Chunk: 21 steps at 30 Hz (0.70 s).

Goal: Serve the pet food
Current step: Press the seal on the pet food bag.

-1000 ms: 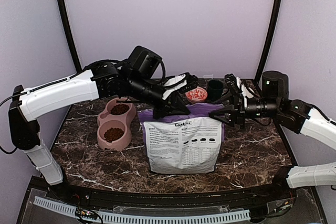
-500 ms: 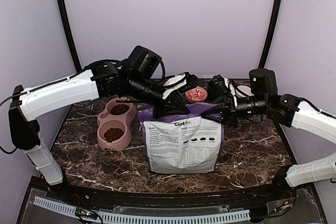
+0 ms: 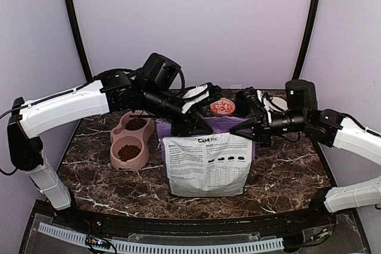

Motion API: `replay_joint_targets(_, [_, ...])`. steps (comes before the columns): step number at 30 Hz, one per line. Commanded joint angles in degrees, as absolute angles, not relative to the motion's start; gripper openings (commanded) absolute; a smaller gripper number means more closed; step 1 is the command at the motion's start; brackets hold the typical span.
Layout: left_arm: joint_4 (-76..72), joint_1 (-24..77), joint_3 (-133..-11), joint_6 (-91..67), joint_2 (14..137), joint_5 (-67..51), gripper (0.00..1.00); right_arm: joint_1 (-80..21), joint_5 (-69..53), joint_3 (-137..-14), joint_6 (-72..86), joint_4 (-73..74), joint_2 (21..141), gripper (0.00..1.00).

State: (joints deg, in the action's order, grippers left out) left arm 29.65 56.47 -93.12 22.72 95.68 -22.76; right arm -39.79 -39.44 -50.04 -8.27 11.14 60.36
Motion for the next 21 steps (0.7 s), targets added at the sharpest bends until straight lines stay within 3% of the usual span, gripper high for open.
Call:
replay_joint_targets(1, [33.6,56.2,-89.9,22.9,92.0,-20.1,0.28,-39.5,-38.3,-48.9,-7.7,8.1,55.8,0.00])
replay_joint_targets(4, [33.6,56.2,-89.5,22.6,91.8,-20.3,0.01,-39.5,-38.5,-48.6,-7.5,8.1,55.5,0.00])
replay_joint_targets(9, [34.1,56.2,-90.5,22.2,92.3,-21.2,0.00,-39.5,-38.8,-48.6,-7.0,7.4,55.4,0.00])
replay_joint_targets(10, [34.3,56.2,-91.0,22.2,92.5,-21.5,0.00,-39.5,-38.5,-48.7,-7.0,7.1,55.4,0.08])
replay_joint_targets(12, [34.6,56.2,-92.5,22.0,93.1,-21.9,0.00,-39.5,-38.0,-49.4,-7.2,7.0,55.9,0.34])
replay_joint_targets(14, [35.4,56.4,-94.4,22.1,94.3,-21.9,0.00,-39.5,-37.8,-50.2,-7.5,7.2,56.8,0.45])
replay_joint_targets(21, [39.5,57.4,-101.1,23.8,97.9,-20.5,0.00,-39.6,-39.3,-54.2,-9.0,9.3,61.3,0.48])
